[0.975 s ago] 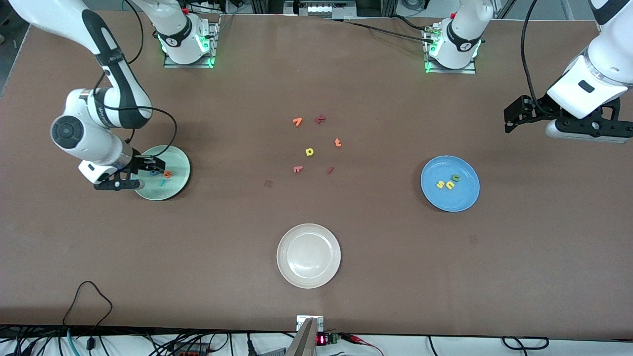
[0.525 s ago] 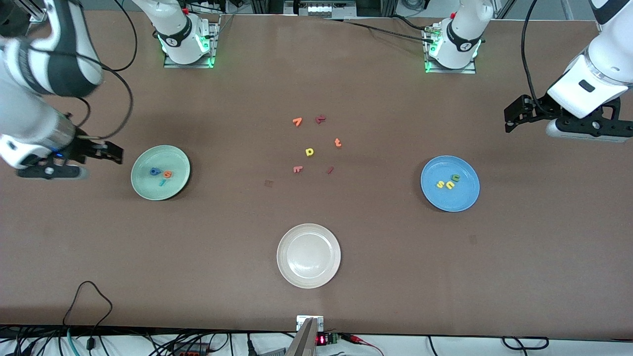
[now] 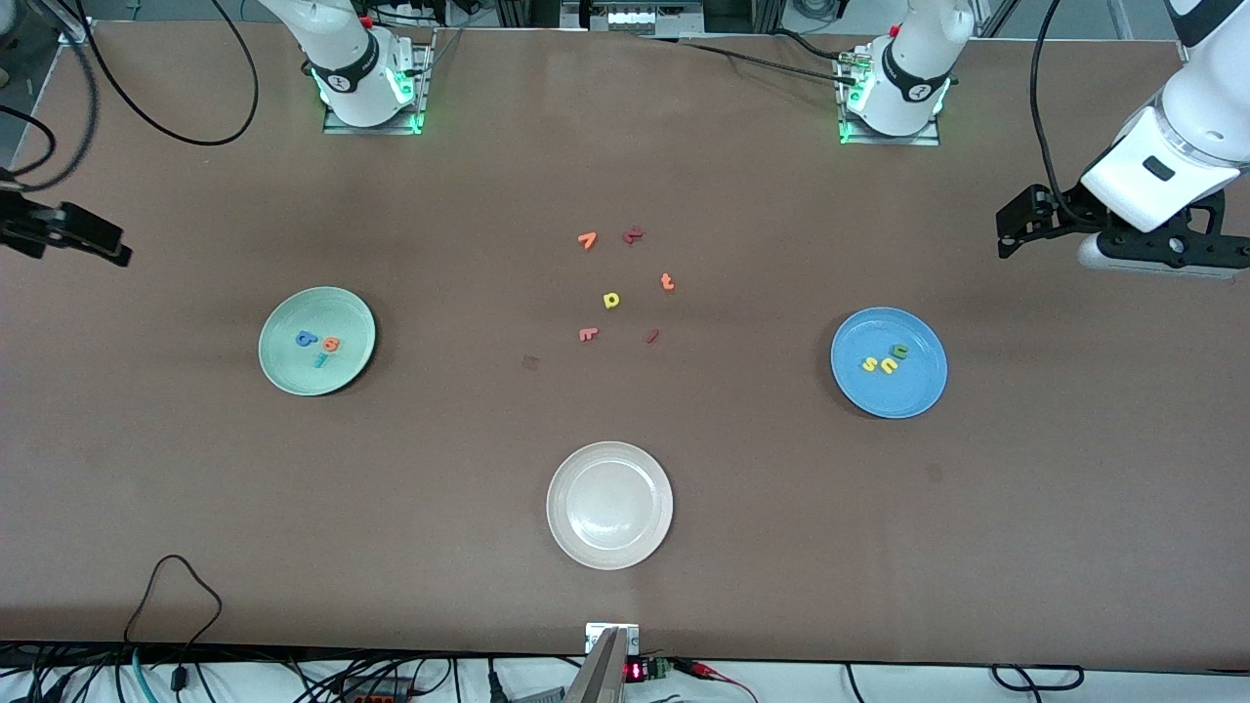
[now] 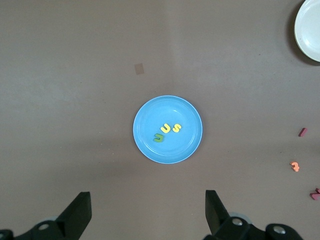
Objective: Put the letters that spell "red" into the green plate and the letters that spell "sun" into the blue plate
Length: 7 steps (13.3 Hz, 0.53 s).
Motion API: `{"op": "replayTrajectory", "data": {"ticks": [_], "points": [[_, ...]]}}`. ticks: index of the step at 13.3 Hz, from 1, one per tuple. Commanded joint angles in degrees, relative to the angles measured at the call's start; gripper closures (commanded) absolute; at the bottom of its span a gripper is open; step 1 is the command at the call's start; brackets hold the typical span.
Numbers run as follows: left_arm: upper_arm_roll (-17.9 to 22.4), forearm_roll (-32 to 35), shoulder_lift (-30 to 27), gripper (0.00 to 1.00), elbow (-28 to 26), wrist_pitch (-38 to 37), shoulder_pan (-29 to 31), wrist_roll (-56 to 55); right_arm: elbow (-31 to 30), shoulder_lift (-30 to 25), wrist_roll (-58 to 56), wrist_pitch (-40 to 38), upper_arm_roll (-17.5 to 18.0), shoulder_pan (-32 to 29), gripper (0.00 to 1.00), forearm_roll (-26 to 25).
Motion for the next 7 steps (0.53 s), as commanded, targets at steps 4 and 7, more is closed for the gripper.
{"op": "replayTrajectory", "data": {"ticks": [4, 7], "points": [[0.84, -1.2, -1.91, 0.0, -1.82, -0.44, -0.67, 0.11, 1.18, 1.07, 0.06, -3.08, -1.29, 1.23, 0.0, 1.52], [0.93, -1.28, -1.91, 0.0, -1.82, -0.36, -0.76, 0.11, 1.01, 1.25, 0.42, -3.17, -1.29, 1.23, 0.0, 2.23]]}}
